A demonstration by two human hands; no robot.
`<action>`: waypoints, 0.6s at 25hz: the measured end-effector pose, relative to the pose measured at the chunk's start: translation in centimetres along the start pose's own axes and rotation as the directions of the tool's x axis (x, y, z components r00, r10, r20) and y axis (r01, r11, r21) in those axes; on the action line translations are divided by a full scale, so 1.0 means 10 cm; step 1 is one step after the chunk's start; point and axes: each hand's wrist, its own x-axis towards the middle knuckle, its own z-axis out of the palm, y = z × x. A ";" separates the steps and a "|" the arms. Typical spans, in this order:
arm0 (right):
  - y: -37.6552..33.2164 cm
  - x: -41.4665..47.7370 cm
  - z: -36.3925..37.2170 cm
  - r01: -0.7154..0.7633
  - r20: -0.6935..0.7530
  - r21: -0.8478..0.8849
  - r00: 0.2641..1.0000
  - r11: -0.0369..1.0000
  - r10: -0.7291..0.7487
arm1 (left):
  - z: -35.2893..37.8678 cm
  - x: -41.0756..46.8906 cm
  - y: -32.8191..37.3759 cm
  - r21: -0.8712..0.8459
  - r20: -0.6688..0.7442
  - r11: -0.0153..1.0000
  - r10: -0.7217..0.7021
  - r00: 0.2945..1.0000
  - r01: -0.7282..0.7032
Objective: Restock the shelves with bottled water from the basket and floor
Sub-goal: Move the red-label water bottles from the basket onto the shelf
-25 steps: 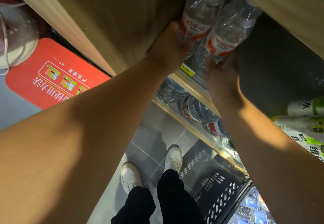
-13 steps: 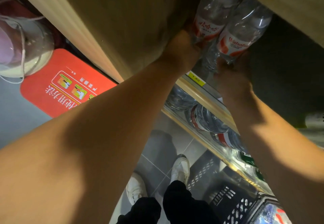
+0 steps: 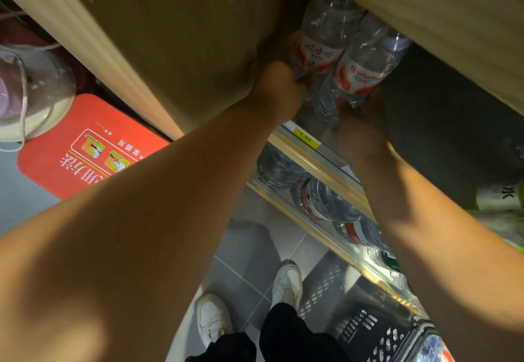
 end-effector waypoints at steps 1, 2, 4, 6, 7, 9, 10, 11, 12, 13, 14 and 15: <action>-0.01 -0.01 -0.03 -0.012 0.002 -0.026 1.000 1.000 0.012 | -0.01 -0.04 0.01 -0.008 0.016 1.000 -0.002 1.000 0.002; -0.02 -0.02 -0.05 -0.024 0.035 -0.083 0.999 0.996 0.027 | -0.02 -0.08 0.00 -0.006 0.014 1.000 0.011 1.000 -0.011; -0.02 -0.10 -0.15 -0.073 0.094 -0.165 0.992 0.984 0.089 | -0.06 -0.21 0.01 0.041 -0.021 0.998 0.041 0.999 -0.040; -0.07 -0.28 -0.26 -0.113 0.107 -0.266 0.983 0.957 0.146 | -0.11 -0.38 0.03 0.081 -0.019 0.995 0.058 0.998 -0.056; -0.09 -0.38 -0.31 -0.105 0.097 -0.275 0.986 0.956 0.137 | -0.12 -0.47 0.05 0.098 -0.012 0.993 0.073 0.997 -0.072; -0.15 -0.61 -0.40 -0.024 0.058 -0.267 0.997 0.963 0.041 | -0.16 -0.68 0.06 0.154 0.014 0.984 0.093 0.996 -0.094; -0.17 -0.71 -0.42 0.018 0.058 -0.314 0.998 0.949 0.000 | -0.18 -0.77 0.05 0.201 0.036 0.973 0.105 0.994 -0.110; -0.21 -0.83 -0.45 0.066 0.081 -0.399 0.996 0.915 -0.037 | -0.19 -0.85 0.02 0.259 0.067 0.958 0.109 0.992 -0.123; -0.19 -0.91 -0.49 0.093 0.089 -0.478 0.994 0.873 -0.057 | -0.19 -0.94 -0.01 0.321 0.097 0.937 0.114 0.989 -0.139; -0.18 -1.05 -0.54 0.096 0.077 -0.528 0.995 0.844 -0.065 | -0.18 -1.03 -0.06 0.365 0.122 0.917 0.126 0.984 -0.163; -0.14 -1.19 -0.60 0.106 0.059 -0.553 0.994 0.827 -0.088 | -0.18 -1.14 -0.09 0.388 0.136 0.899 0.163 0.977 -0.204; -0.13 -1.34 -0.65 0.135 0.046 -0.564 0.990 0.815 -0.132 | -0.18 -1.25 -0.12 0.404 0.140 0.875 0.229 0.963 -0.267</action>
